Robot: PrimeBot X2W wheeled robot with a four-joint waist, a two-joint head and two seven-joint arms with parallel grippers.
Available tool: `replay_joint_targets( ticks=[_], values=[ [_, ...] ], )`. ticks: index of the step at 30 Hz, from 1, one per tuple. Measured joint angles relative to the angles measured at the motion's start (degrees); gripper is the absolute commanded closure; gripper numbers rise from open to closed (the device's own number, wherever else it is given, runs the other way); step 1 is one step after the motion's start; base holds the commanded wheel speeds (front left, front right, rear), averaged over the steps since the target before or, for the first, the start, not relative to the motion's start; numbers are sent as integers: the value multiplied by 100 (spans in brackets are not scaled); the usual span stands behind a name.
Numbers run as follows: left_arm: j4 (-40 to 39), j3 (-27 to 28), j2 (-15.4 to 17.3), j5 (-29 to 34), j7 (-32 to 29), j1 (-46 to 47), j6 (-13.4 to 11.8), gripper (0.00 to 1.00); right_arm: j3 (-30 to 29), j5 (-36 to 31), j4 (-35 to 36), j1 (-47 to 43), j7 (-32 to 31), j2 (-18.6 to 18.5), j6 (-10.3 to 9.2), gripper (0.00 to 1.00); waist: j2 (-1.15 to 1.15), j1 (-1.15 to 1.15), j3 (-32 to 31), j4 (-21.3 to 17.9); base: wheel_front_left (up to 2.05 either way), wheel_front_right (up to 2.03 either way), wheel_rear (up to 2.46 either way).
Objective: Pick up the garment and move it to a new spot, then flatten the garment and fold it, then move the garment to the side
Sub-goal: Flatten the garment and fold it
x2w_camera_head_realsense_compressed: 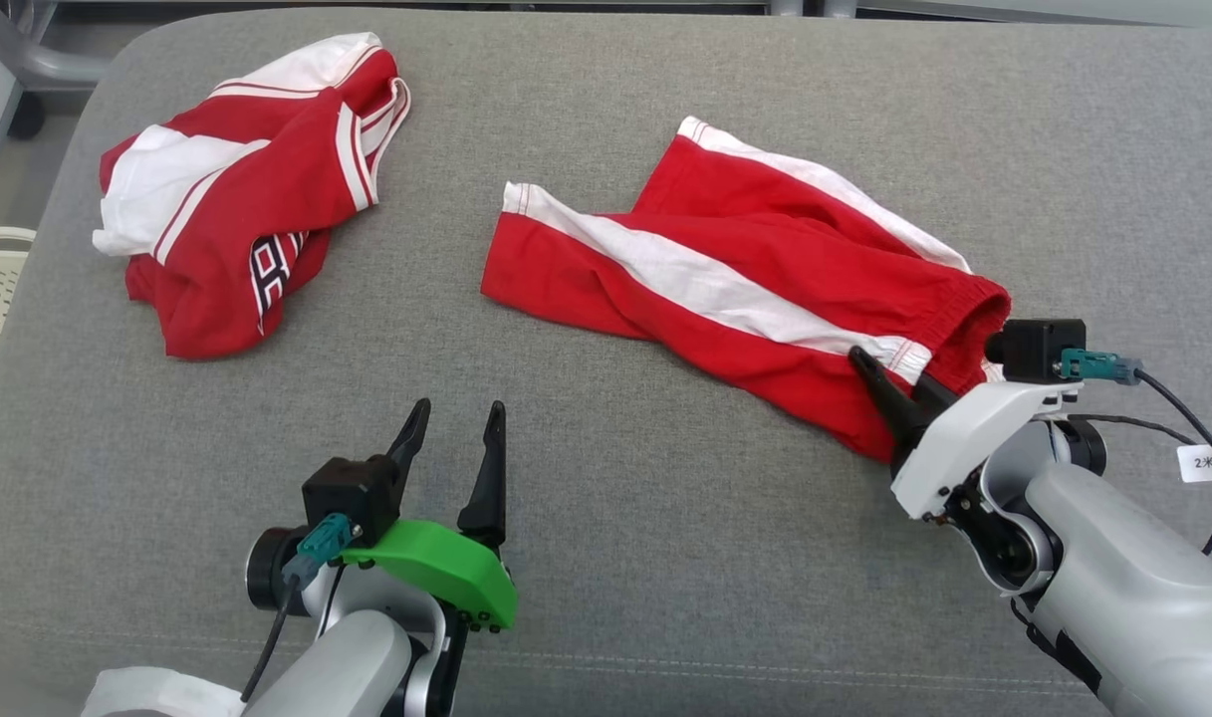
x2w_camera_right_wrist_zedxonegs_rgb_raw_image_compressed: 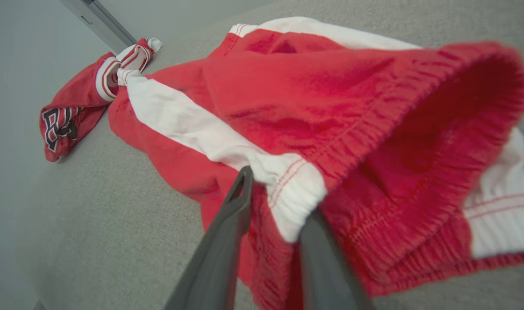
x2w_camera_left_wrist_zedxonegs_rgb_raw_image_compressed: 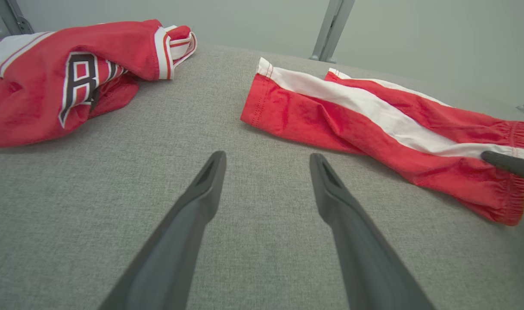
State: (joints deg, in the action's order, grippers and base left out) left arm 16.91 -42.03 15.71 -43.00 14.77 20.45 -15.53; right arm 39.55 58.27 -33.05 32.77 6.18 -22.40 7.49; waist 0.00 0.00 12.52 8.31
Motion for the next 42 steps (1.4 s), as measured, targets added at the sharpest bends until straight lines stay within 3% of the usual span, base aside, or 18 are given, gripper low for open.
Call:
replay_joint_targets(
  ticks=[12,17,23,39,40,41,42],
  values=[
    [-211,-19,74,-7,-9,-88,-73,0,254,-23,992,-324,-389,-884,1,100,0,0,-70,-350,0,0,0],
    [-360,-46,111,0,-67,-96,-113,0,56,63,1336,-434,-734,-1429,1,100,0,0,-79,-578,0,0,0],
    [-428,-77,142,1,-143,-95,-120,0,-129,437,1569,-452,-1279,-1815,1,100,0,0,-20,-775,0,0,0],
    [-338,-279,29,1,-260,23,5,0,232,403,833,163,-1696,-1840,0,100,0,0,38,-715,0,0,0],
    [-328,-290,19,1,-260,23,14,0,277,404,806,162,-1666,-1836,1,92,0,0,32,-712,0,0,0],
    [-313,-298,9,0,-259,23,15,0,319,404,793,160,-1625,-1834,1,64,0,0,23,-711,0,0,0],
    [-294,-303,0,0,-260,23,16,0,369,405,790,150,-1568,-1833,0,29,0,0,15,-713,0,0,0]
  ],
)
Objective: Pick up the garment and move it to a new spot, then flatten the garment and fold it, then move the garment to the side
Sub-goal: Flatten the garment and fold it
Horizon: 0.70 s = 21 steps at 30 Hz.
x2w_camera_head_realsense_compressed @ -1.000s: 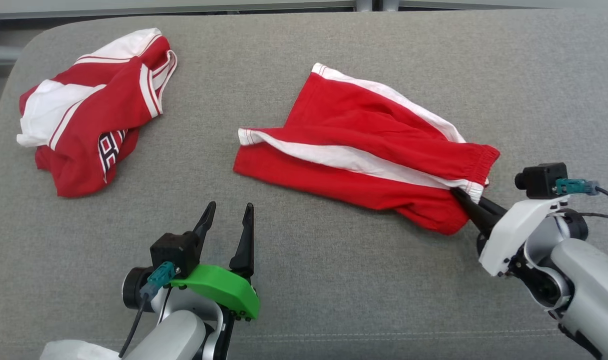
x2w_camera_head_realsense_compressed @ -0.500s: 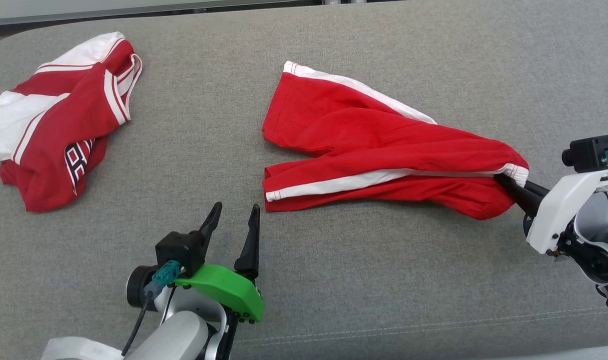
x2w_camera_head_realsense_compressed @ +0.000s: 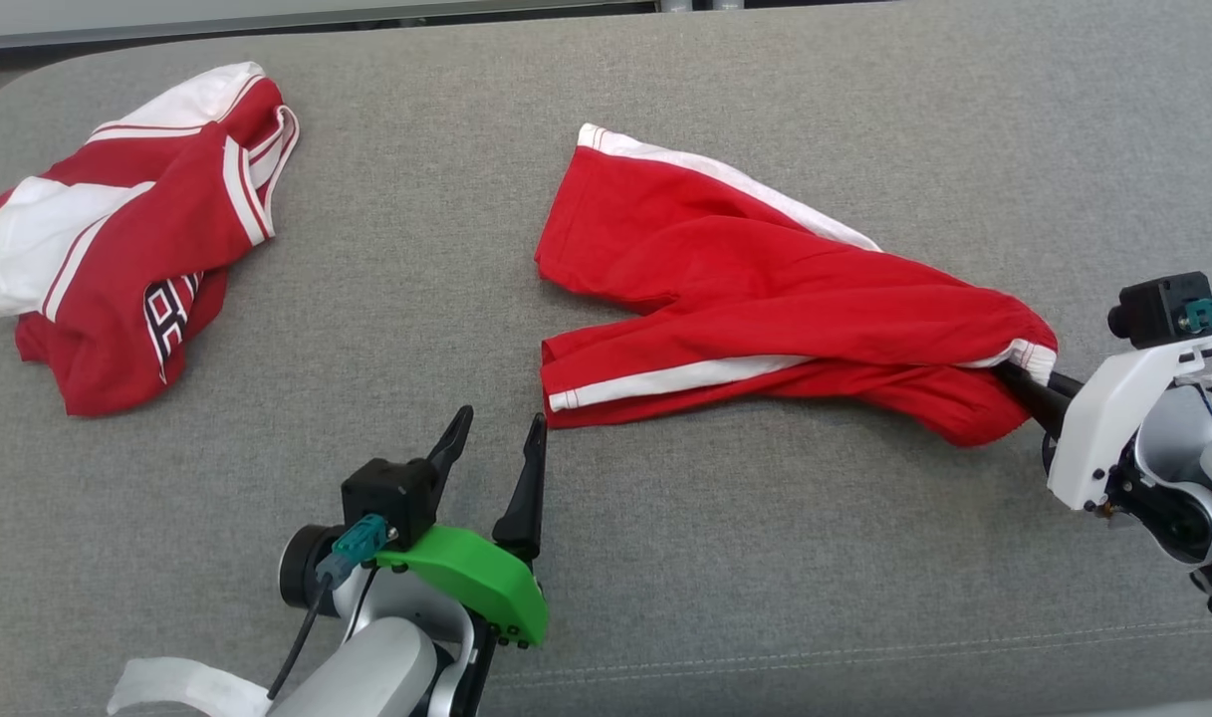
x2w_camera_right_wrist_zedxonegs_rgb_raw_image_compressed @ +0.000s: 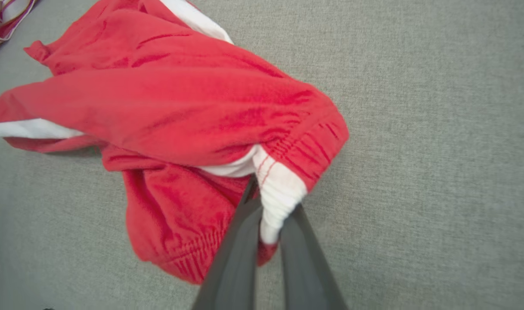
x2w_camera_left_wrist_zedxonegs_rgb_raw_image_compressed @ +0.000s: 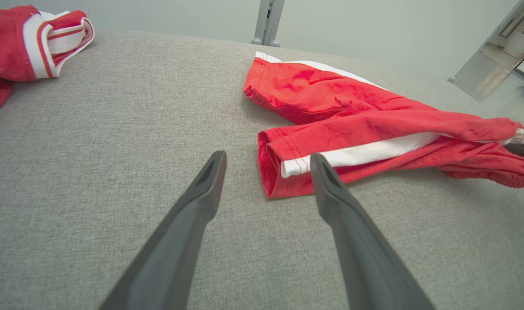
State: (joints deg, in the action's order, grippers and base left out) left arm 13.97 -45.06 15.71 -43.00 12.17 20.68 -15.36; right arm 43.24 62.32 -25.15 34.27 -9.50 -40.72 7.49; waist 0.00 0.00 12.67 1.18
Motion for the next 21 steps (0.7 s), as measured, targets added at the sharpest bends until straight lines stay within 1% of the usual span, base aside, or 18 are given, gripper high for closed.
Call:
replay_joint_targets(
  ticks=[1,8,13,18,21],
  values=[
    [14,-2,-5,-4,1,-1,1,0,51,0,4,-19,67,0,1,0,0,0,-8,-6,0,0,0],
    [67,-20,2,-29,8,-19,16,0,326,-63,127,-326,820,-86,1,0,0,0,-55,-144,0,0,0],
    [70,-27,20,-32,8,-20,22,0,514,-129,144,-524,1135,-176,0,0,0,0,-76,-318,0,0,0],
    [54,-42,46,-15,1,-7,13,0,482,-54,253,-536,1461,-212,1,0,0,0,-74,-470,0,0,0],
    [21,-57,45,-7,3,2,12,0,448,-48,366,-470,1577,-333,1,0,0,0,-92,-486,0,0,0]
  ],
)
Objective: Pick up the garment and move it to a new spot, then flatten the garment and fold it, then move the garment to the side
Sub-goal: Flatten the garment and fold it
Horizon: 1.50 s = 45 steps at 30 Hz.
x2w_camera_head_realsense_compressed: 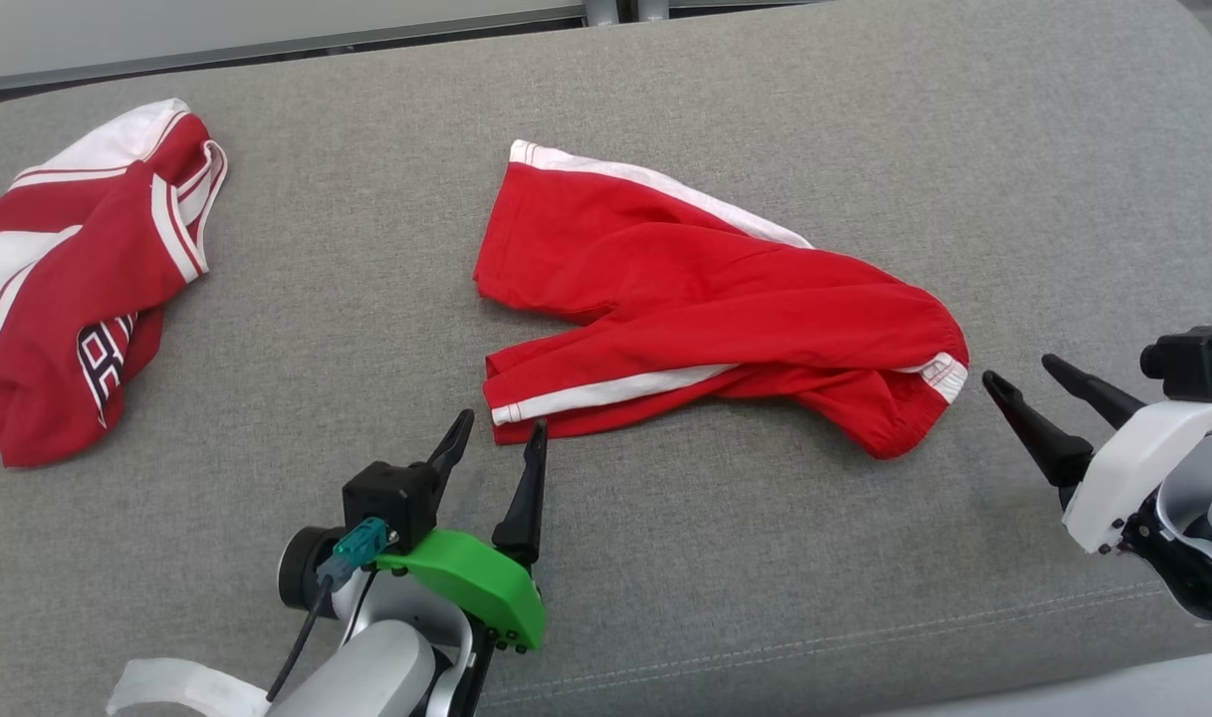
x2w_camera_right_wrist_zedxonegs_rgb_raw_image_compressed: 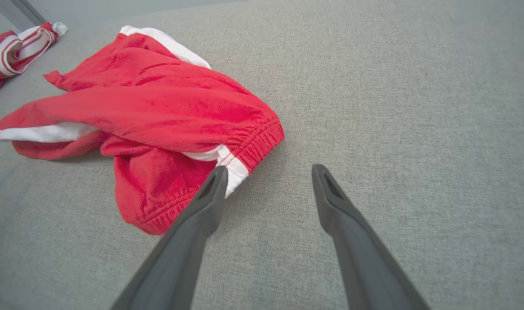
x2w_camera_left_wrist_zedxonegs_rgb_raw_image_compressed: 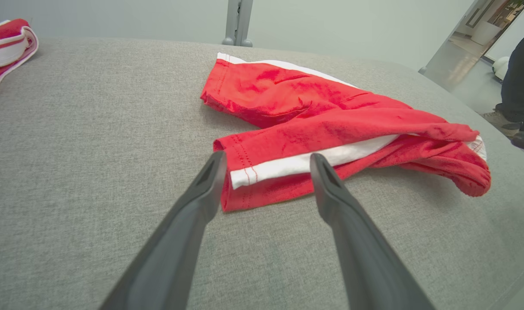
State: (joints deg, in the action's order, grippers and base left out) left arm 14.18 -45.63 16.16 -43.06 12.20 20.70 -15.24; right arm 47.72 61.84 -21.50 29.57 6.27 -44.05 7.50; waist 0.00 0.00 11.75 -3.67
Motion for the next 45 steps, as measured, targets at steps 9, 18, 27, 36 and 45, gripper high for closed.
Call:
replay_joint_targets(
  ticks=[9,18,27,36,45],
  values=[
    [-57,97,46,0,87,-17,-70,0,-561,-260,222,-9,608,0,-1,0,0,0,-190,-4,0,0,0],
    [-205,533,356,4,214,-383,-324,0,-2152,-1793,202,-514,846,1000,0,0,0,0,-519,-64,0,0,0],
    [-659,992,628,101,269,-1082,-478,0,-3484,-3408,1104,-1557,464,2182,-1,0,0,0,-799,-34,0,0,0],
    [-1174,1444,646,437,276,-1757,-620,0,-4305,-4332,2072,-2532,-66,3219,-1,0,0,0,-957,103,0,0,0],
    [-1438,2112,577,736,276,-2252,-468,0,-4388,-4965,2348,-2808,-302,3476,0,0,0,0,-1069,110,0,0,0]
  ],
)
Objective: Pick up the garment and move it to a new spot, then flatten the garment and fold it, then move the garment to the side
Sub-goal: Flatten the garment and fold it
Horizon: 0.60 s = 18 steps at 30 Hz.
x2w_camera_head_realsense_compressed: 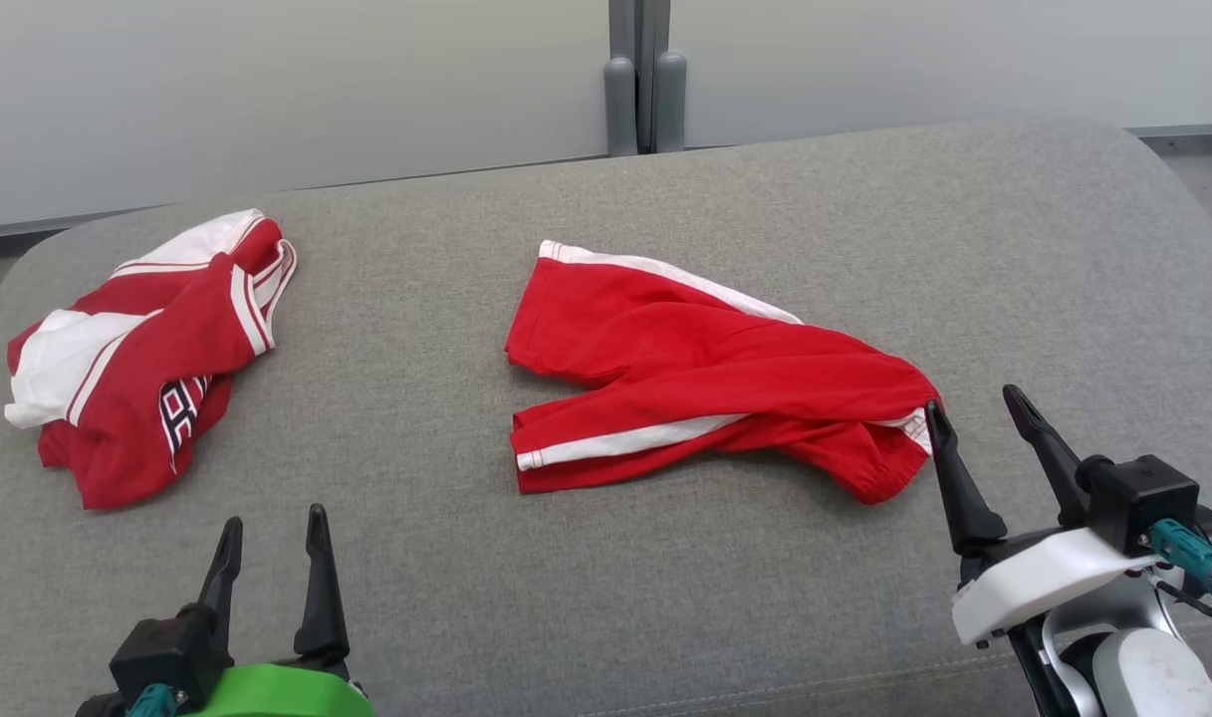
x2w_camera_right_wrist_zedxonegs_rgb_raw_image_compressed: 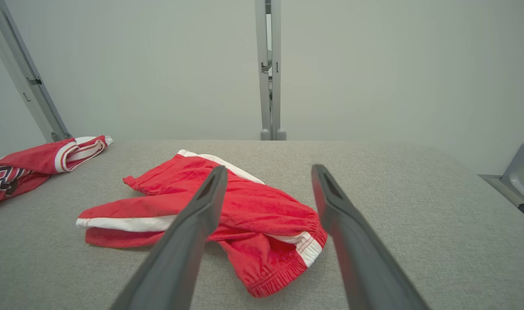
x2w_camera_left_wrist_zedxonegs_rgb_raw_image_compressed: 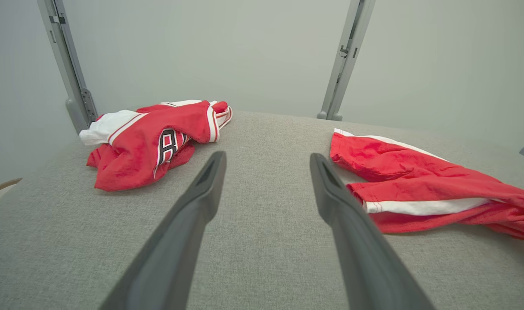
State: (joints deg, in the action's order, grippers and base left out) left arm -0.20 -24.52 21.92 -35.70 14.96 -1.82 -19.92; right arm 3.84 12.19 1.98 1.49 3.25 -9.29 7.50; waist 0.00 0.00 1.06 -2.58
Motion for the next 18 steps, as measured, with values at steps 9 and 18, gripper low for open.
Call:
replay_joint_targets(
  ticks=[9,18],
  values=[
    [49,400,-124,143,1,-254,332,0,176,-123,-127,7,-22,83,-1,0,0,0,-92,32,0,0,0],
    [219,458,-285,300,0,-318,531,0,253,-59,-241,27,-29,18,0,0,0,0,-149,96,0,0,0]
  ],
)
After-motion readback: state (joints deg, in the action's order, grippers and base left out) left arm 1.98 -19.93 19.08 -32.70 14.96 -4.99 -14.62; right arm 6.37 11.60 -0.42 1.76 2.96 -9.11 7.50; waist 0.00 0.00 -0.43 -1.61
